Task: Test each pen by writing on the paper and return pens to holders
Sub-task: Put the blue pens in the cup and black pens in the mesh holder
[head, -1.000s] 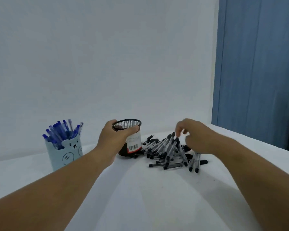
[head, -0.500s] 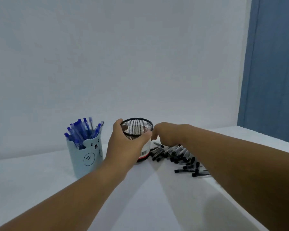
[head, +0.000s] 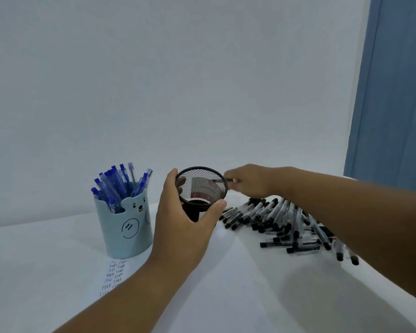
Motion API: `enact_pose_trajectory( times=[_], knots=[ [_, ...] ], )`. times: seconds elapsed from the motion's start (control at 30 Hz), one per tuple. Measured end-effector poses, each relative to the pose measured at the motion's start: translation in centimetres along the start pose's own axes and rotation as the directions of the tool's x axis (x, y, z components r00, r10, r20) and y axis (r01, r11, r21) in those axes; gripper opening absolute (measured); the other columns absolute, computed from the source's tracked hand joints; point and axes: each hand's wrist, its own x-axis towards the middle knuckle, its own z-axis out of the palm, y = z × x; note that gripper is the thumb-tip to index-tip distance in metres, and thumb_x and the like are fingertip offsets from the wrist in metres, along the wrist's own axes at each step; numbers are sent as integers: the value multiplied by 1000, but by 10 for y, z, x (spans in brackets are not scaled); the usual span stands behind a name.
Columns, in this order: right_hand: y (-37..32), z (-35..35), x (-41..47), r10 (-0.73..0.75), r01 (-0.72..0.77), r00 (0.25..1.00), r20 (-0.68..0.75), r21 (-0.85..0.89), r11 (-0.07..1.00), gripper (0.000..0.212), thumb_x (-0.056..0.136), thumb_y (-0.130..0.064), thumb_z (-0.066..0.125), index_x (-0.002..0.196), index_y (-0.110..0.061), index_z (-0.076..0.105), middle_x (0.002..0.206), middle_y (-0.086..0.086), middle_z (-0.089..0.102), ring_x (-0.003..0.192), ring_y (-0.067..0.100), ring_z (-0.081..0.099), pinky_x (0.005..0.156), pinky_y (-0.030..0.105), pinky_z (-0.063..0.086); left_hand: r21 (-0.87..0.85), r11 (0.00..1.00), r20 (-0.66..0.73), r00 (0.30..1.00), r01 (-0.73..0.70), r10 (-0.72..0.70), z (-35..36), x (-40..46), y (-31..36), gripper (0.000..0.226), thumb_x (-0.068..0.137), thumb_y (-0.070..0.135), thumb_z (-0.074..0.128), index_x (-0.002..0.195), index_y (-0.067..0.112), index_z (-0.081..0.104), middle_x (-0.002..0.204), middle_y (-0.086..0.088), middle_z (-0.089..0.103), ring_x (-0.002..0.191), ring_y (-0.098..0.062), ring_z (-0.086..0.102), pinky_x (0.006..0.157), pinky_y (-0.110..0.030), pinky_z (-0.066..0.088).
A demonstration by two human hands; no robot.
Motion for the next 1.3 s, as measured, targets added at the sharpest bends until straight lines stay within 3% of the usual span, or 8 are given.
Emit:
enact_pose_trajectory(
  times=[0.1, 0.17, 0.27, 0.47, 0.77, 0.97, 1.13, 1.3],
  knots=[
    [7, 9, -8, 66, -66, 977, 204, -6, 998, 33, 106, -49, 35, 107, -27, 59, 111, -9, 58, 108, 17, 53, 102, 39, 39, -14, 1000, 12, 1000, 12, -12, 0, 1, -2, 102, 74, 48, 81, 156, 33, 24, 150, 13, 44, 137, -5, 41, 117, -33, 36],
    [13, 14, -11, 49, -65, 961, 271, 52, 997, 41, 105, -55, 31, 104, -24, 57, 108, -8, 59, 104, 17, 55, 102, 40, 38, -21, 1000, 23, 1000, 21, -20, 0, 1, -3, 102, 74, 49, 81, 156, 34, 23, 149, 13, 44, 137, -6, 42, 117, -36, 37],
    [18, 7, -20, 87, -126, 940, 331, 96, 987, 59, 95, -73, 30, 122, -31, 61, 136, -12, 55, 128, 12, 48, 114, 41, 30, -20, 999, 35, 999, 25, -24, -1, 2, -5, 100, 75, 48, 80, 156, 34, 24, 148, 13, 45, 135, -7, 44, 117, -36, 38],
    [20, -2, -46, 102, -143, 899, 426, 66, 988, 100, 59, -89, 64, 145, -46, 39, 150, -21, 36, 139, 10, 35, 119, 43, 25, -11, 1000, 41, 999, 28, -28, -1, 3, -6, 98, 76, 48, 80, 156, 32, 25, 148, 13, 45, 134, -8, 44, 115, -33, 38],
    [9, 19, -49, 43, -76, 981, 190, 169, 983, 49, 71, -62, 78, 102, -38, 49, 97, -23, 55, 100, 11, 55, 90, 34, 46, -15, 999, 38, 999, 34, -34, -3, -2, -3, 99, 75, 48, 80, 156, 32, 26, 147, 11, 46, 134, -8, 44, 116, -37, 39],
    [-6, 17, -50, -4, -25, 987, 162, 180, 983, 30, 82, -45, 78, 99, -26, 63, 93, -6, 69, 87, 13, 65, 82, 33, 52, -26, 999, 43, 999, 35, -34, -5, -3, -4, 98, 76, 50, 80, 155, 34, 25, 148, 12, 46, 135, -9, 45, 115, -37, 40],
    [-12, 21, -47, -12, -2, 994, 108, 124, 992, 22, 85, -35, 77, 90, -21, 60, 87, 0, 67, 81, 18, 63, 74, 32, 49, -31, 999, 32, 999, 22, -21, -5, -3, -3, 95, 79, 44, 80, 156, 31, 26, 147, 12, 46, 133, -4, 43, 108, -22, 36],
    [-11, 26, -44, -30, 29, 999, 9, 97, 995, 20, 88, -31, 74, 85, -24, 56, 84, -3, 62, 78, 16, 60, 69, 31, 48, -28, 1000, -22, 1000, -6, 5, -5, -1, -5, 94, 78, 46, 79, 155, 29, 28, 146, 11, 47, 133, -4, 42, 109, -22, 33]
  ],
)
